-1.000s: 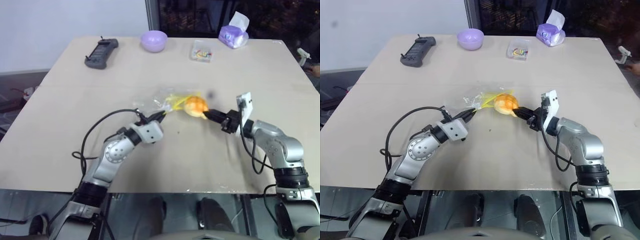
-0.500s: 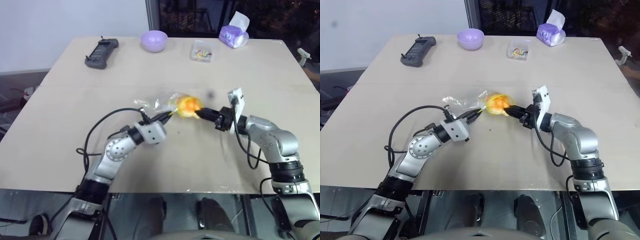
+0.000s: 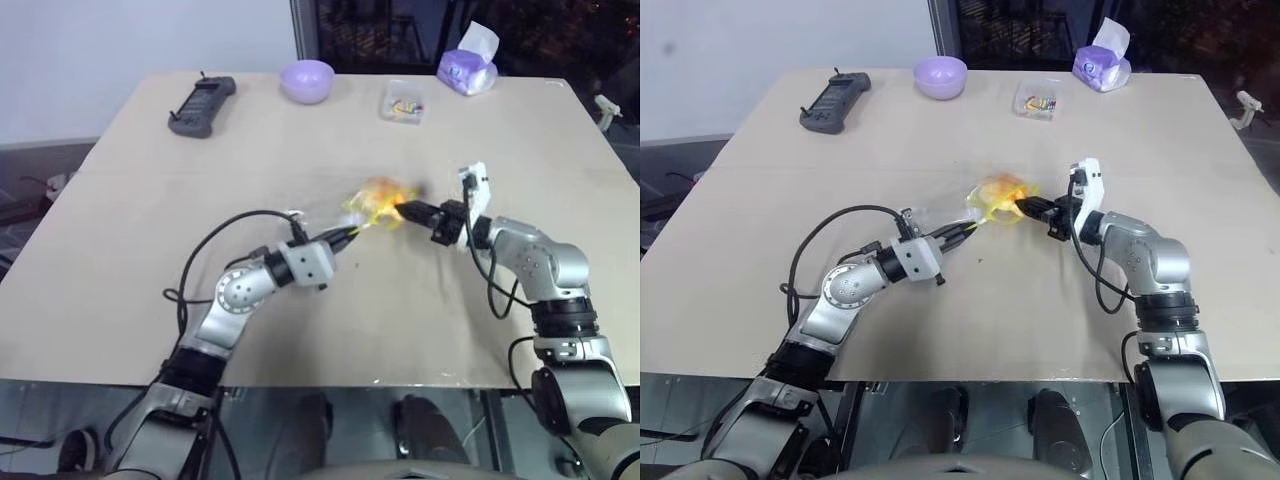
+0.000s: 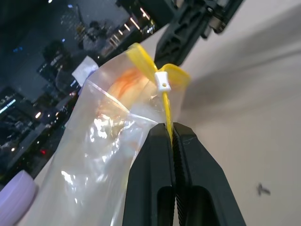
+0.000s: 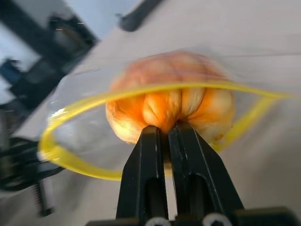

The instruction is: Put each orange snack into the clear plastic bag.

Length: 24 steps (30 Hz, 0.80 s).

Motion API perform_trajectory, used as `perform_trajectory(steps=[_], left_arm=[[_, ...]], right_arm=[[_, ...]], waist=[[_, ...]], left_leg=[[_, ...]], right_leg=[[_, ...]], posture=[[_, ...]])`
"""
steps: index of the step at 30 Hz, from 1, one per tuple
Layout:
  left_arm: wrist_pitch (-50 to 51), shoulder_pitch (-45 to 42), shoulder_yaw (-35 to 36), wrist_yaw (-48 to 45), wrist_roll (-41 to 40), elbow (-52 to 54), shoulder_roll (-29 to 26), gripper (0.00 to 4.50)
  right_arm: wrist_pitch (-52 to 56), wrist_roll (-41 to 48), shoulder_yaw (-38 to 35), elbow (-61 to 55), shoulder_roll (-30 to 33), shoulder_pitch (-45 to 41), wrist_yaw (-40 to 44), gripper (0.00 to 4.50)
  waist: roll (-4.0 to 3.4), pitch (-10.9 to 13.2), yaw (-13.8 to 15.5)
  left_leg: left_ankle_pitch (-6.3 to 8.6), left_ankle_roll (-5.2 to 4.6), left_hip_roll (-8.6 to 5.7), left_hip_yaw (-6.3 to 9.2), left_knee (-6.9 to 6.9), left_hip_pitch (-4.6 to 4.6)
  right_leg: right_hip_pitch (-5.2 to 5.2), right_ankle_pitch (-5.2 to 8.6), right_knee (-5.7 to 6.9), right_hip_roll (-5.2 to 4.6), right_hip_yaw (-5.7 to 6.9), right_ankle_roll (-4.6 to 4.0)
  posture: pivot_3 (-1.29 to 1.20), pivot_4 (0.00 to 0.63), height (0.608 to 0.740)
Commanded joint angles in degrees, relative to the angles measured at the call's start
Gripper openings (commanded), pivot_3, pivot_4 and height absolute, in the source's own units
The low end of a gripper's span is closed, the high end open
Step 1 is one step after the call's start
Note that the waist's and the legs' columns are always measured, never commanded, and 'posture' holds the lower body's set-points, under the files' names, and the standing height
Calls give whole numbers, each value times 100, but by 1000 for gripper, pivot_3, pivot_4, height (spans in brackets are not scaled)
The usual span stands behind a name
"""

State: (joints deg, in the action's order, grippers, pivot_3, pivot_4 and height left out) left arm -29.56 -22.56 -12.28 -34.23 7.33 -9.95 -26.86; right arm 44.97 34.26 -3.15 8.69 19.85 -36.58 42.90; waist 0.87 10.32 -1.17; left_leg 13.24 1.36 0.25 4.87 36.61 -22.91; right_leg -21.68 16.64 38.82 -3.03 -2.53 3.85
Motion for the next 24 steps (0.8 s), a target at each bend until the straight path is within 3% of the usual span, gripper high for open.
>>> perform_trajectory(steps=[1,10,13,16,24], left_arm=[[-191,-126,17,-98,-154,-58,18,0],[-250,-198,-27,-262,-201,-195,142,0],[-248,-235,-15,-240,-164,-278,179,0],[-223,-258,0,-168,-94,-336,200,0],[-70,-349,114,70,-45,-478,289,0]], right_arm=[[-85,-27,-77,-82,-105,-124,-167,42],[-104,-336,120,-183,-222,-149,-383,42],[-300,-628,69,72,-169,-204,-666,1194],[-228,-596,200,-315,100,-23,-322,2205],[-13,-37,-24,-1647,1087,835,657,2205]], waist=[[0,0,-11],[-1,0,-99],[0,0,-105],[-1,1,-109],[-3,2,-94]], left_leg=[[0,0,0,-1,0,0],[0,0,0,1,0,0],[0,0,0,1,0,1],[0,0,0,1,0,2],[0,0,-1,4,0,-4]], right_leg=[[0,0,1,0,-1,0],[0,0,0,1,0,0],[0,0,2,0,0,0],[-1,0,3,1,0,0],[0,0,-4,-1,3,1]], posture=[[0,150,740],[0,150,740],[0,150,740],[0,150,740],[0,150,740]])
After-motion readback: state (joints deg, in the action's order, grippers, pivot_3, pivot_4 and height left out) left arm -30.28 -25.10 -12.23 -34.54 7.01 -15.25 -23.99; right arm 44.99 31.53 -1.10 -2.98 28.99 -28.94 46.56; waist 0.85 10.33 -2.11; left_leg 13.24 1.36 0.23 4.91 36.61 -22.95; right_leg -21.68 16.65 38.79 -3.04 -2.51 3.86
